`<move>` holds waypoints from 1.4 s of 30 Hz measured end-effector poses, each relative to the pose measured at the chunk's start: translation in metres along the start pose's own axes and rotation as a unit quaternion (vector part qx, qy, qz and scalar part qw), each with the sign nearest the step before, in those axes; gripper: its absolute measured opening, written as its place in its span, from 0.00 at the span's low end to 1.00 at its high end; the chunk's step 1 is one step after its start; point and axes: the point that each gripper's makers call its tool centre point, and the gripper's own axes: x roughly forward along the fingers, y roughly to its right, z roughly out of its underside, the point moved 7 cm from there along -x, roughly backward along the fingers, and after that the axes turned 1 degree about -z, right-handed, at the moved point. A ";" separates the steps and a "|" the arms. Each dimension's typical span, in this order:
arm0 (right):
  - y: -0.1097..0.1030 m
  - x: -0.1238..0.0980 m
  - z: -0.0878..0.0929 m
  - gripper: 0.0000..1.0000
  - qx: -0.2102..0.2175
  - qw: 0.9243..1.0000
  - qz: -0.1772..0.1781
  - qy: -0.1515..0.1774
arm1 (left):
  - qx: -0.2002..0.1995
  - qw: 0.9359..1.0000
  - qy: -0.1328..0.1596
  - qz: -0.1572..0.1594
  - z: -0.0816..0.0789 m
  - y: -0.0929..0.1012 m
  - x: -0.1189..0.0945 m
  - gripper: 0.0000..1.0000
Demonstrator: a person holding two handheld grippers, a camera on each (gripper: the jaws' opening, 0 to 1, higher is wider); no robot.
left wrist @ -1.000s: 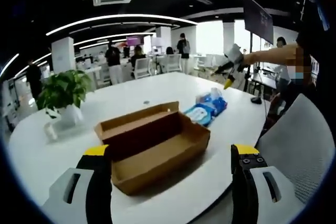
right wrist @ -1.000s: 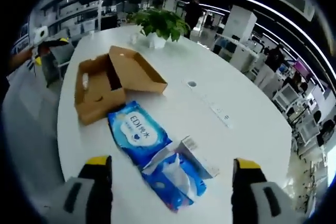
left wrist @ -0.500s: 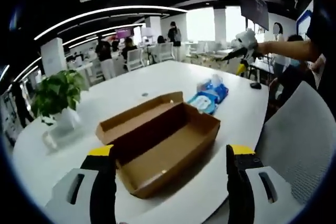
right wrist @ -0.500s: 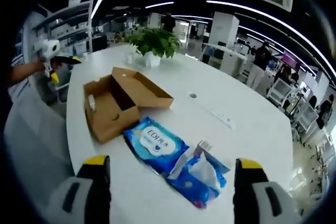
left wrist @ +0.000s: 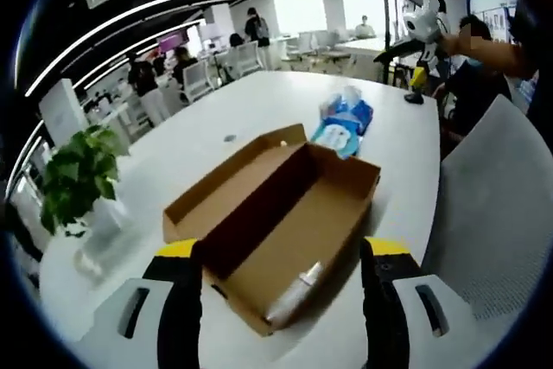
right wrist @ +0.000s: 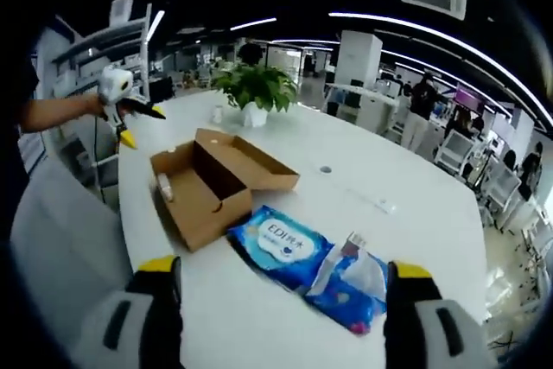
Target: Operate the shoe box by opening the lid, removing the specified soft item, and placing it in the target area until the item is outside and the box remains undamaged.
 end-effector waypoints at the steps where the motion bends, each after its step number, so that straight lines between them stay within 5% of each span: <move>1: -0.001 -0.001 0.001 1.00 0.003 1.000 0.004 0.002 | 0.001 1.000 -0.002 0.005 -0.001 -0.002 0.003 0.76; 16: -0.037 -0.017 0.021 1.00 0.040 0.999 0.026 0.024 | 0.082 0.989 -0.106 0.061 0.008 -0.023 0.049 0.71; 26: -0.062 -0.024 0.031 1.00 0.041 0.999 0.027 0.020 | 0.163 0.962 -0.181 0.126 0.023 -0.027 0.077 0.65; 42: -0.077 -0.027 0.044 1.00 0.072 0.997 0.023 0.010 | 0.224 0.922 -0.235 0.209 0.038 -0.026 0.103 0.52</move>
